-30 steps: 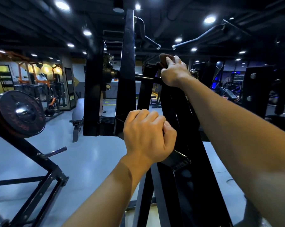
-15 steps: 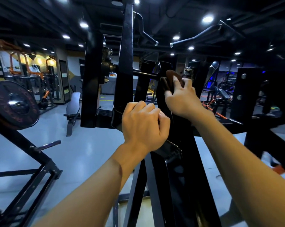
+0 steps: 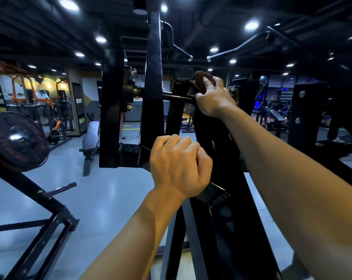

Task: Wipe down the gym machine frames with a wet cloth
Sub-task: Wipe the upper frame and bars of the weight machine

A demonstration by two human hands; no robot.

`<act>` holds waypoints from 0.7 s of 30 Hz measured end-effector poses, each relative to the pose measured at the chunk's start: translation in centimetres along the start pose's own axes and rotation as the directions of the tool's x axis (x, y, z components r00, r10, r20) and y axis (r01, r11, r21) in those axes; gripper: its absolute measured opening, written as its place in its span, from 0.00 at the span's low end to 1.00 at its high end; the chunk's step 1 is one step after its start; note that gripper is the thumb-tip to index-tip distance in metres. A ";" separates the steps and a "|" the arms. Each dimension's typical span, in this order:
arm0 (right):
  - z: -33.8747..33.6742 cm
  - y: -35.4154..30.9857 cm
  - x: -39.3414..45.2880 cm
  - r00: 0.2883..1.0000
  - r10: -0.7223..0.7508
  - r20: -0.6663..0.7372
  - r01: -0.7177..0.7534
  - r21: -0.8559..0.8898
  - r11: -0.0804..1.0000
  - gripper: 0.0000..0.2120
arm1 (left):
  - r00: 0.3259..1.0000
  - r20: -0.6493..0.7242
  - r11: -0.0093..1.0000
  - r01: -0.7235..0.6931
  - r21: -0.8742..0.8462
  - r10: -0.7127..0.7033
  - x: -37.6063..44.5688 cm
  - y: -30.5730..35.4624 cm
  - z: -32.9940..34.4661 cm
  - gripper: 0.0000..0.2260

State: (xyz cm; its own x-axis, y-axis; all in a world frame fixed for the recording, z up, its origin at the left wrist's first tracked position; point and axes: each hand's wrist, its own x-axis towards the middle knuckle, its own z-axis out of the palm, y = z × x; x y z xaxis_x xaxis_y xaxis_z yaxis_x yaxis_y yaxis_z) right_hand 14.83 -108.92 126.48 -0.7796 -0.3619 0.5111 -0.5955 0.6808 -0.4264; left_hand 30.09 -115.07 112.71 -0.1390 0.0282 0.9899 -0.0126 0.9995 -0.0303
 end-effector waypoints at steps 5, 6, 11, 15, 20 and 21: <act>0.5 2.5 -10.1 0.998 -0.056 0.000 0.056 -0.009 0.998 0.31 | 0.999 0.029 0.999 0.044 0.023 -0.045 0.4 0.8 -0.5 0.17; 0.5 3.1 -12.8 0.998 -0.069 0.002 0.069 -0.001 0.998 0.31 | 0.998 0.039 0.998 0.054 0.033 -0.055 0.5 1.1 -0.7 0.16; 0.8 5.2 -22.3 0.995 -0.101 0.012 0.101 0.002 0.995 0.28 | 0.986 0.134 0.992 0.089 0.085 -0.100 1.2 1.4 -1.1 0.19; 0.7 4.8 -19.9 0.995 -0.101 -0.005 0.101 0.018 0.995 0.28 | 0.985 0.153 0.990 0.062 0.127 -0.081 0.5 1.4 -1.0 0.19; 0.6 4.2 -17.4 0.995 -0.100 -0.003 0.100 0.067 0.993 0.28 | 0.985 0.152 0.990 0.064 0.124 -0.082 0.5 1.5 -1.4 0.18; 0.6 4.4 -18.8 0.994 -0.111 -0.013 0.111 0.070 0.991 0.27 | 0.983 0.165 0.990 0.062 0.124 -0.082 0.4 1.6 -1.5 0.18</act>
State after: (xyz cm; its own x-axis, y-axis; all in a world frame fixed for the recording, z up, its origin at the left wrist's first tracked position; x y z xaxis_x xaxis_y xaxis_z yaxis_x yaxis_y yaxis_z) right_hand 26.70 -99.54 114.53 -0.7063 -0.4268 0.5647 -0.6907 0.5903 -0.4177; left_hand 31.46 -113.42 113.30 -0.2988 -0.0575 0.9526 -0.1440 0.9895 0.0145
